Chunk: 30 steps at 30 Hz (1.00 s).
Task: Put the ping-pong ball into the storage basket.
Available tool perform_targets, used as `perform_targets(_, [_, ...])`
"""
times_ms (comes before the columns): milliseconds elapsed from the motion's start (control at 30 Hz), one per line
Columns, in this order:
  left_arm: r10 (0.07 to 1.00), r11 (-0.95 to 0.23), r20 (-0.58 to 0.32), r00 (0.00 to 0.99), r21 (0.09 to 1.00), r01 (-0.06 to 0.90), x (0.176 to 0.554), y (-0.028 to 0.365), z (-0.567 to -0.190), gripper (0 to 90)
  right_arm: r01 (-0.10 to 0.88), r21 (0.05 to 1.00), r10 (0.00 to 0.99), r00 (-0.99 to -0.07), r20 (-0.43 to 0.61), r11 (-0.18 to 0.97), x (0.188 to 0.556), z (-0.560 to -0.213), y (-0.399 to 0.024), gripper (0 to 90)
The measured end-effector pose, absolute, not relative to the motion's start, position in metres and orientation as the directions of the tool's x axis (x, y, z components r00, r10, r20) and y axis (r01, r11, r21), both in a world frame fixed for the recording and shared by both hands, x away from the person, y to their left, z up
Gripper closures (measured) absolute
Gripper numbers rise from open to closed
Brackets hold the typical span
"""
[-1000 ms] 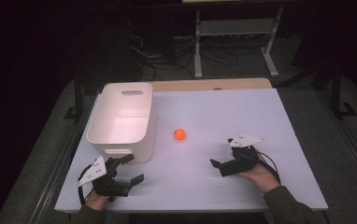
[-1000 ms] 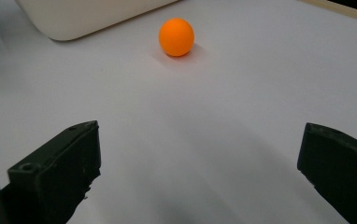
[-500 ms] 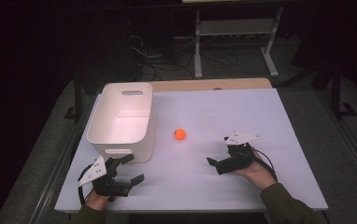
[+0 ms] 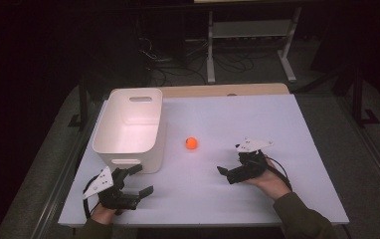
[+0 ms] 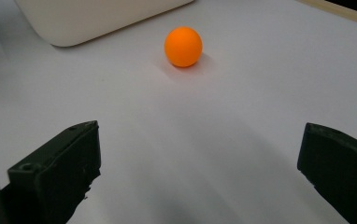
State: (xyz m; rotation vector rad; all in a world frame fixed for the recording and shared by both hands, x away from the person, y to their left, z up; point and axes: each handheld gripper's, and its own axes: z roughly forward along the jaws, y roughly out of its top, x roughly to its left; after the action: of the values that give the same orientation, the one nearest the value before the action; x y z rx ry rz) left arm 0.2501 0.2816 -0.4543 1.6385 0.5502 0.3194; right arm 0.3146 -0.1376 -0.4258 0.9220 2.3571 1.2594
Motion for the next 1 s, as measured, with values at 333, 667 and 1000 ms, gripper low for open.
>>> perform_targets(333, [0.524,-0.068,-0.107,0.845,0.984,0.167,0.25,0.282,-0.454,13.7,0.385,0.823,0.659,-0.752,0.018,0.417,0.32,-0.426,-0.13,0.0])
perform_targets(667, [0.524,-0.068,-0.106,0.845,0.984,0.166,0.25,0.282,-0.454,13.7,0.375,0.824,0.652,-0.758,0.01,0.424,0.325,-0.423,-0.124,0.0])
perform_targets(1000, [0.525,-0.069,-0.104,0.845,0.984,0.164,0.25,0.282,-0.454,13.7,0.373,0.824,0.646,-0.763,0.013,0.425,0.33,-0.422,-0.118,0.0])
